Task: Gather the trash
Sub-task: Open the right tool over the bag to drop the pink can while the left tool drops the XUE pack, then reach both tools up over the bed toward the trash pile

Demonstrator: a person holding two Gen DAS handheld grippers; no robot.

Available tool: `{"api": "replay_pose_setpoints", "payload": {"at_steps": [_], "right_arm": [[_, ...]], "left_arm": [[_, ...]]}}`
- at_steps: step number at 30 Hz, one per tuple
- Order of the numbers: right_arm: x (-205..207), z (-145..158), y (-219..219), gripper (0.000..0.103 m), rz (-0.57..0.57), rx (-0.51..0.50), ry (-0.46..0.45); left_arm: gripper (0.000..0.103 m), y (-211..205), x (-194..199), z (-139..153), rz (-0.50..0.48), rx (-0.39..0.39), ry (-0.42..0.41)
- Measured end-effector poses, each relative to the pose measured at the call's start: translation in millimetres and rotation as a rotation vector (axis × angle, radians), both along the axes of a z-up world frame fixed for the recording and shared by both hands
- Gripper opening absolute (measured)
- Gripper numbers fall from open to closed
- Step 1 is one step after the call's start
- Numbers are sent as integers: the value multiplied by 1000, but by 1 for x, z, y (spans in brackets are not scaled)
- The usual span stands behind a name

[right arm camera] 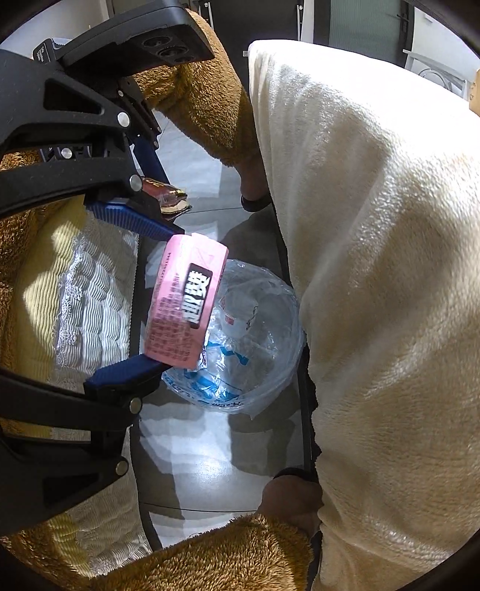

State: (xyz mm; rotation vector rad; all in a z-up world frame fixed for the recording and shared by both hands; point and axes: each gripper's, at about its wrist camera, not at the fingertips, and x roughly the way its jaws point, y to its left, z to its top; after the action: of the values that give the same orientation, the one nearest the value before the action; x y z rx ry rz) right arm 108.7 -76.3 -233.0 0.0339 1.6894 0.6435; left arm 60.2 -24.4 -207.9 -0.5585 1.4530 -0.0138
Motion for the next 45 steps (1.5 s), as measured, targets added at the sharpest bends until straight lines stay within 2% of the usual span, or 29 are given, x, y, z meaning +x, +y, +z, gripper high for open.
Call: {"api": "replay_pose_setpoints", "payload": {"at_steps": [3, 12, 19, 21, 24, 29, 34, 38, 45], "right_arm": [[1, 0, -1, 67, -11, -2, 2], [1, 2, 0, 67, -12, -2, -9], [-1, 12, -1, 67, -5, 29, -44], [-2, 19, -2, 67, -5, 49, -71], [-3, 38, -7, 67, -25, 86, -159], [-7, 73, -19, 67, -42, 217, -269], [-6, 104, -24, 67, -44, 308, -373], [1, 132, -22, 67, -34, 347, -486], [35, 162, -9, 67, -14, 359, -578]], "left_arm": [[68, -4, 1, 1, -13, 8, 2], [68, 1, -2, 5, 9, 29, -20], [68, 2, -3, 17, 15, 50, -74], [68, 5, -4, 25, 23, 36, -116], [68, 11, -8, 44, 35, 25, -199], [68, 23, -14, 71, 72, 23, -323], [68, 35, -17, 101, 87, 54, -447], [68, 46, -15, 128, 100, 88, -537], [68, 72, 0, 168, 127, 133, -640]]}}
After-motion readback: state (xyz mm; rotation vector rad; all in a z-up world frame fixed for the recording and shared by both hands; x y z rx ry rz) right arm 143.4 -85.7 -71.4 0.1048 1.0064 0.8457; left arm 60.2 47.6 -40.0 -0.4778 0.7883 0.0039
